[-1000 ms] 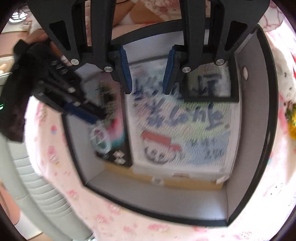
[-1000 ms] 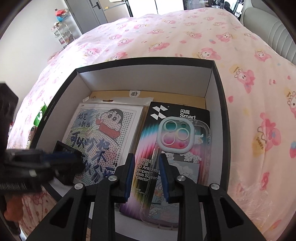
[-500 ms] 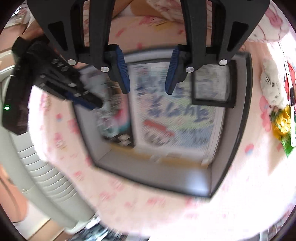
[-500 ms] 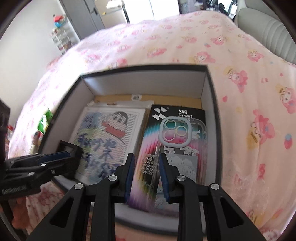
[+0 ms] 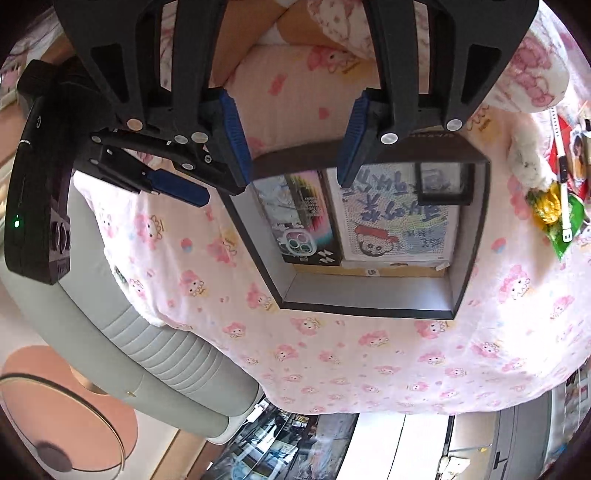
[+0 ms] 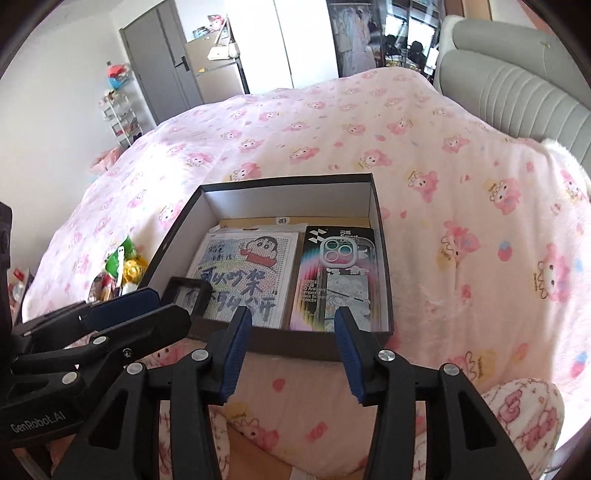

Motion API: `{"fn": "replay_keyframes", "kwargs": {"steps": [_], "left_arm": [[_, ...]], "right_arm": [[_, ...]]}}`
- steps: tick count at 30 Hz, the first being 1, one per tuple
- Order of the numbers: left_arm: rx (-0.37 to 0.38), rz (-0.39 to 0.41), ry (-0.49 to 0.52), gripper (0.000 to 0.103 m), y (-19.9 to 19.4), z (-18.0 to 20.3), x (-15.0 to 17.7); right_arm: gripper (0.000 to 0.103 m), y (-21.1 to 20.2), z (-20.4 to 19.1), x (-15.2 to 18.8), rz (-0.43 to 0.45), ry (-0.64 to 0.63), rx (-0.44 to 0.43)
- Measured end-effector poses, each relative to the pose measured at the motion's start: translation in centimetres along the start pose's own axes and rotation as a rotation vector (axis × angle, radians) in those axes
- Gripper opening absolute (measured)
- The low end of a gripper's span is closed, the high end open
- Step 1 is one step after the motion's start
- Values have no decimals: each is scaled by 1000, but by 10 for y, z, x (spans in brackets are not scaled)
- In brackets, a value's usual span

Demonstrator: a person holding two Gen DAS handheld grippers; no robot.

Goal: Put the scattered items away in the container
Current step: 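Move both tools from the box toward the white plush toy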

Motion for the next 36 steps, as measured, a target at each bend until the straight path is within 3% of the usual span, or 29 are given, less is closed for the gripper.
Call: {"fn": "replay_keyframes", "kwargs": {"steps": [9,14,23,27,31,36], "left_arm": [[-61,-7,-51,47,-29,-35,20],[-106,14,-121,47,-49,-75,35],[-188,48,-333,49,-72,-168,68],[-237,21,-482,49,-68,-227,91],[-221,-6,-606,49,-55,-272,115],[-85,2,-691,49,-34,-305,120]], "right_arm": [[42,4,-51,20,-43,-100,-49],[42,20,-100,28,-97,-176,-141],[42,69,-189,37,-243,-276,-317],[42,102,-214,37,-287,-308,-285],[42,132,-234,49,-380,-338,-281],[44,166,-260,48,-447,-387,-252]]}}
Point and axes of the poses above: each gripper's, at about its wrist camera, not at the fingertips, and y roughly the way its jaws point, z to its right, x to its underside, the point moved 5 cm from there along y, roughly the way its jaws point, and after that the axes turned 7 degrees about y, right-handed, at the moved point
